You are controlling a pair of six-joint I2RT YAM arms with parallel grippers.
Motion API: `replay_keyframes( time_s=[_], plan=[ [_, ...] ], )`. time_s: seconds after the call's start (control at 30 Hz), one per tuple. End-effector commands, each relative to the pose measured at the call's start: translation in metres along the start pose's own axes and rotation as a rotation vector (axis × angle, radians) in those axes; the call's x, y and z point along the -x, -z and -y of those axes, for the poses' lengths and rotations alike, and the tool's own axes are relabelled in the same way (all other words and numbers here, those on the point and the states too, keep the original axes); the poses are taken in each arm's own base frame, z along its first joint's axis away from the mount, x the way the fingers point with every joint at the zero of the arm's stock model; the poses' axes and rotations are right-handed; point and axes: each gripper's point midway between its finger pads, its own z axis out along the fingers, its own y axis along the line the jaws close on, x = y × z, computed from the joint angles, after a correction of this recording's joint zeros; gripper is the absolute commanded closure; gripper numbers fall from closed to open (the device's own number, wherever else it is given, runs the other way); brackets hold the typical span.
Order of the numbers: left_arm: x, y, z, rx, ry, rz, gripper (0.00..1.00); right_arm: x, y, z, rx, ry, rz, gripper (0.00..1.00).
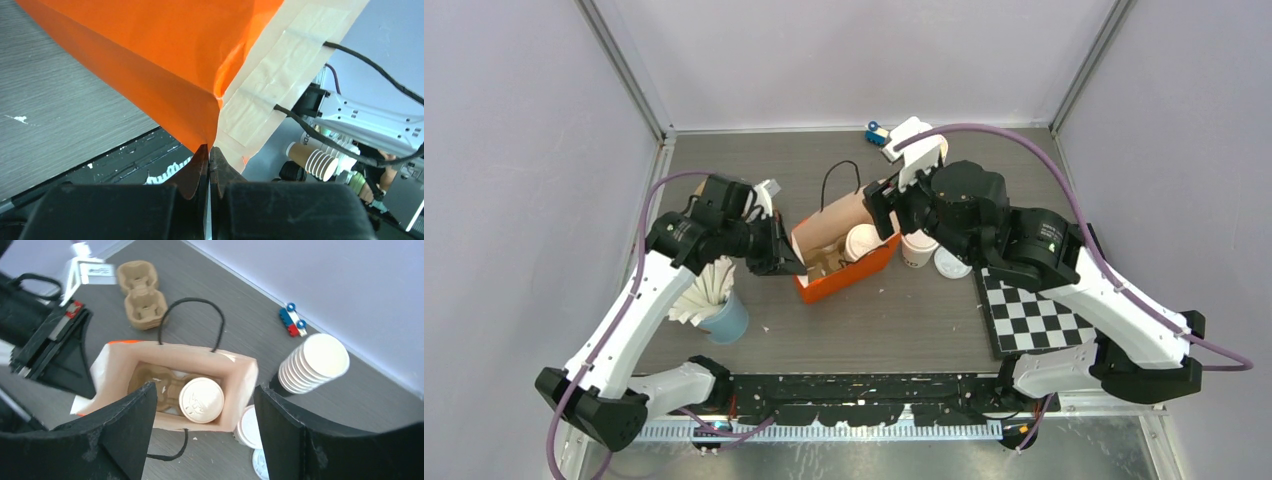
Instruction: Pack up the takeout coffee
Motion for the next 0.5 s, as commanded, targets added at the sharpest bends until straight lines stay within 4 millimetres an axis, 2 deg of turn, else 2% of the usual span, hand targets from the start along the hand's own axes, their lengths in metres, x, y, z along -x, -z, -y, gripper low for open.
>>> replay_keyframes(
  time_s=[0.0,0.17,0.3,0.47],
  plan=[
    [0.005,0.009,0.001,0.05,0.068,-0.015,0.97,-0.008,0.003,0.041,-0.256,-0.182,-0.036,0.24],
    [0.016,0.01,-0.005,0.103,0.083,0.004,0.9,-0.034,0.003,0.08,-0.374,-0.35,-0.094,0.19],
    [0.023,0.01,-0.011,0.146,0.089,0.024,0.8,-0.068,0.001,0.111,-0.459,-0.452,-0.193,0.14],
    [0.036,0.01,-0.015,0.169,0.068,0.076,0.67,-0.115,-0.008,0.127,-0.503,-0.53,-0.352,0.1]
  ],
)
